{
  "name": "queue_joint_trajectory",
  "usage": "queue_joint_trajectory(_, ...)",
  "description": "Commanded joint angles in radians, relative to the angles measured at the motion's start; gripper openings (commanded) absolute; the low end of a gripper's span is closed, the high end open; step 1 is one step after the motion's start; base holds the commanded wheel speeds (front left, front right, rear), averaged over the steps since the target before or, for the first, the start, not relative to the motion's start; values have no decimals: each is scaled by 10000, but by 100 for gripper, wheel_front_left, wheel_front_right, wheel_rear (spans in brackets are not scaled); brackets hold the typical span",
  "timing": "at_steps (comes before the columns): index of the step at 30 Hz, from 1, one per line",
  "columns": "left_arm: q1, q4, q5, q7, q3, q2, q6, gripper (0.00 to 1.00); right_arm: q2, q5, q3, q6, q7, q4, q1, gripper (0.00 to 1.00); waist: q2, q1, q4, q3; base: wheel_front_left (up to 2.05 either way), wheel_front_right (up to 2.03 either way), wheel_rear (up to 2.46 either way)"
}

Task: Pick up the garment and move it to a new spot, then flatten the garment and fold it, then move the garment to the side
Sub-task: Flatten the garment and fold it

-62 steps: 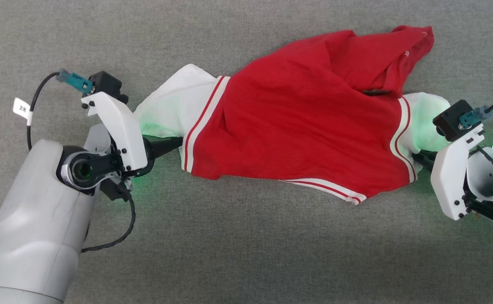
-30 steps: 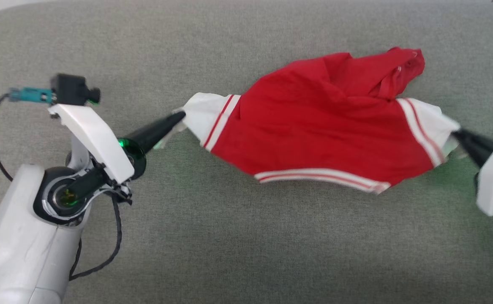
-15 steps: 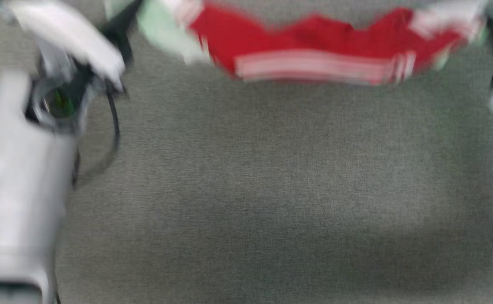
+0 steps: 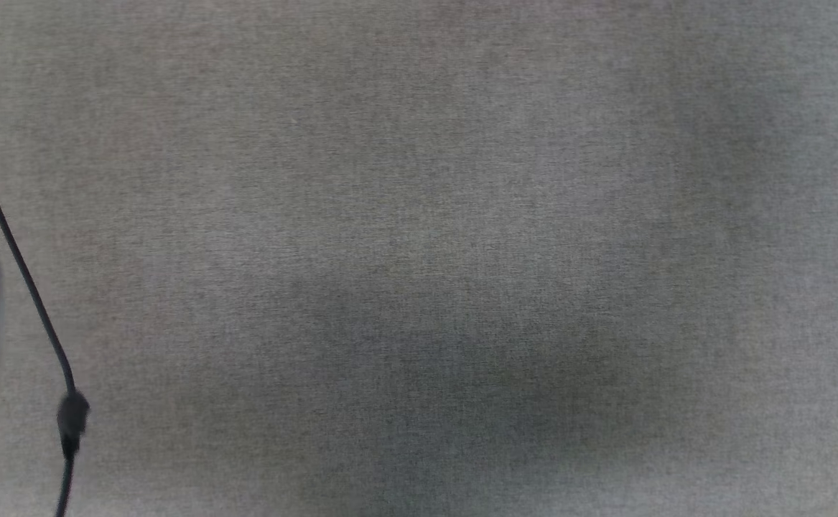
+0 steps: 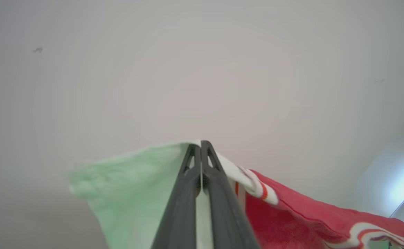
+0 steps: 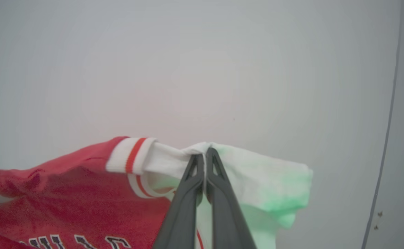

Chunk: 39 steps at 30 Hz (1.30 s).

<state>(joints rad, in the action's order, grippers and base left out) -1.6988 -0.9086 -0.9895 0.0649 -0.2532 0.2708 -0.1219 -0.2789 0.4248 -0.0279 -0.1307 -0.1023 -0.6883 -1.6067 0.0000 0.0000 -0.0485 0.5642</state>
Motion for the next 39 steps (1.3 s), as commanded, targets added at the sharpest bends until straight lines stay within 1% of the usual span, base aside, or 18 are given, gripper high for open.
queue_joint_trajectory(1,-270,-99,99,203,-3,4,-17,0,68,-112,-46,2,195,-194,-203,0,0,0,-53,26,0,0,0)
queue_joint_trajectory(5,-1260,-553,-20,1233,117,-115,-89,0,204,-402,-147,2,943,-1312,-1271,0,0,0,-101,-29,0,0,0)
queue_joint_trajectory(7,-1214,-369,-398,1477,135,-230,-92,0,304,-355,10,2,1248,-1769,-1448,0,0,0,-183,-166,0,0,0)
queue_joint_trajectory(8,-1122,-264,-607,1454,123,-302,-95,0,223,-318,76,2,1347,-1928,-1567,0,0,0,-162,-169,0,0,0)
queue_joint_trajectory(10,-682,-115,-780,1343,-214,-288,-98,0,152,-243,376,2,1432,-2232,-1490,0,0,0,-70,-166,0,0,0)
queue_joint_trajectory(13,113,268,-1314,1013,-575,-274,-99,0,71,-34,1088,0,1481,-2433,-804,0,0,0,13,-211,0,0,0)
queue_joint_trajectory(15,801,722,-1915,665,-753,-199,-100,0,-65,232,1593,0,1442,-2317,-196,0,0,0,39,-259,0,0,0)
queue_joint_trajectory(16,1287,1021,-2033,420,-974,-95,-100,0,-146,420,1879,0,1404,-2184,178,0,0,0,49,-291,0,0,0)
queue_joint_trajectory(18,2470,1669,-2605,182,-1208,260,-99,0,-432,613,2716,2,1287,-1808,1176,0,0,0,59,-396,0,0,0)
queue_joint_trajectory(20,3715,2291,-3090,12,-1396,561,-92,0,-759,1065,3384,2,1220,-1297,2260,0,0,0,114,-575,0,0,0)
queue_joint_trajectory(22,4994,2826,-3701,-176,-1474,755,-93,0,-1144,1645,3779,2,1025,-728,3356,0,0,0,206,-810,0,0,0)
queue_joint_trajectory(25,7096,3609,-4286,-274,-1788,1071,-94,0,-1840,2623,4147,2,607,255,5237,0,0,0,354,-1214,0,0,0)
queue_joint_trajectory(27,8420,4106,-4428,-372,-2149,1299,-93,0,-2266,3118,4320,2,308,997,6463,0,0,0,412,-1488,0,0,0)
queue_joint_trajectory(30,10194,4833,-4603,-375,-2607,1670,-93,0,-2872,3670,4235,2,-72,2169,8200,0,0,0,476,-1851,0,0,0)
queue_joint_trajectory(33,11650,5486,-4705,-201,-2988,2040,-94,0,-3368,3747,4047,2,-559,3260,9867,0,0,0,514,-2129,0,0,0)
queue_joint_trajectory(36,12734,6031,-4635,138,-3197,2470,-94,0,-3600,3882,3545,2,-1079,4372,11361,0,0,0,563,-2374,0,0,0)
queue_joint_trajectory(39,13602,6520,-4527,654,-3274,2790,-94,0,-3677,3620,2715,2,-1467,5375,12756,0,0,0,576,-2525,0,0,0)
